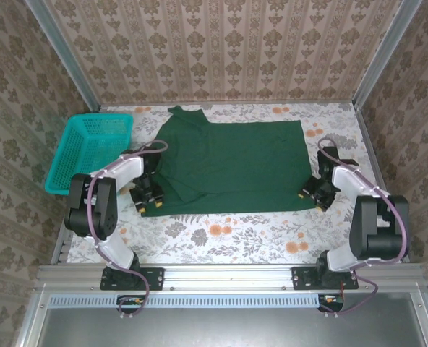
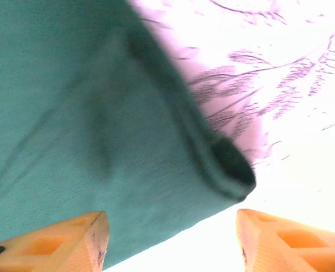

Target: Fold and stack the t-shirts

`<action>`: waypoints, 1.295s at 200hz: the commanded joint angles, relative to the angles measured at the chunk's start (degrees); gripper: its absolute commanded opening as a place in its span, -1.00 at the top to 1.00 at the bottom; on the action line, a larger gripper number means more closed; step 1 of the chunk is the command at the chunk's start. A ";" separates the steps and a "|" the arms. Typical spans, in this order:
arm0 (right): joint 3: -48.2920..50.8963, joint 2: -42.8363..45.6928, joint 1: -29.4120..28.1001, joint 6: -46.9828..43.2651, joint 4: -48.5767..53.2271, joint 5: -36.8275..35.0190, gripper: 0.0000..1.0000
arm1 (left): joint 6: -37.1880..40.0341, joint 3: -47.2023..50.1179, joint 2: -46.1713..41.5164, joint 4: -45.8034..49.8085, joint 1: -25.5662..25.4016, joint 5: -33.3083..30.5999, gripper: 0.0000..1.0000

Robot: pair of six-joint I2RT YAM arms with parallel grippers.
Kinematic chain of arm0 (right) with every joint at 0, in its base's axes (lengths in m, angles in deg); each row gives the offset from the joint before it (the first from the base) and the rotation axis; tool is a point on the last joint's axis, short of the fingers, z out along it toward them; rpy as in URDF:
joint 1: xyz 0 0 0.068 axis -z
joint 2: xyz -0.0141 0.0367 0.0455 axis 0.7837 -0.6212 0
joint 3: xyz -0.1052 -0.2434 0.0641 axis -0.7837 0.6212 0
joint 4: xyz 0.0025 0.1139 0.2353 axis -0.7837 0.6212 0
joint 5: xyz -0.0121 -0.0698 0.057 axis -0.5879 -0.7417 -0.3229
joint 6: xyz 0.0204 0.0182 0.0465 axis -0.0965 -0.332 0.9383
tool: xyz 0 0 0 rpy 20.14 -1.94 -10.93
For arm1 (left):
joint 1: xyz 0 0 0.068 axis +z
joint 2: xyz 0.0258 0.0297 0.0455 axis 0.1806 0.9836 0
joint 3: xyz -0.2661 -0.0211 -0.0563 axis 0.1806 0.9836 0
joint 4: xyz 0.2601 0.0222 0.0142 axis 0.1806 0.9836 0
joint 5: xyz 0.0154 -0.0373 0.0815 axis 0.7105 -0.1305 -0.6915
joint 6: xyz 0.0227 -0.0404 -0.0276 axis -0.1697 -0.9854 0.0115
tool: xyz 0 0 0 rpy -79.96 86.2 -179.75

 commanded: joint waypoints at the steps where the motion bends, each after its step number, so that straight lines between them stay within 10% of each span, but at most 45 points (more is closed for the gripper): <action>1: -4.43 6.35 -6.63 2.06 -0.19 -4.88 -0.32 | 0.26 -4.73 -1.83 5.13 1.41 -1.42 -0.03; 51: -13.31 -2.34 -31.80 4.31 -16.75 2.24 -0.19 | -0.06 -7.25 -4.24 3.24 1.53 7.08 0.20; 103: -40.99 -28.07 -48.82 -6.97 -3.83 4.88 0.26 | 1.47 -4.26 0.77 -0.06 2.88 11.07 0.42; 259: -75.67 -55.79 -55.56 -14.55 14.16 4.06 0.16 | 4.64 -2.11 7.29 -3.35 7.72 15.83 0.50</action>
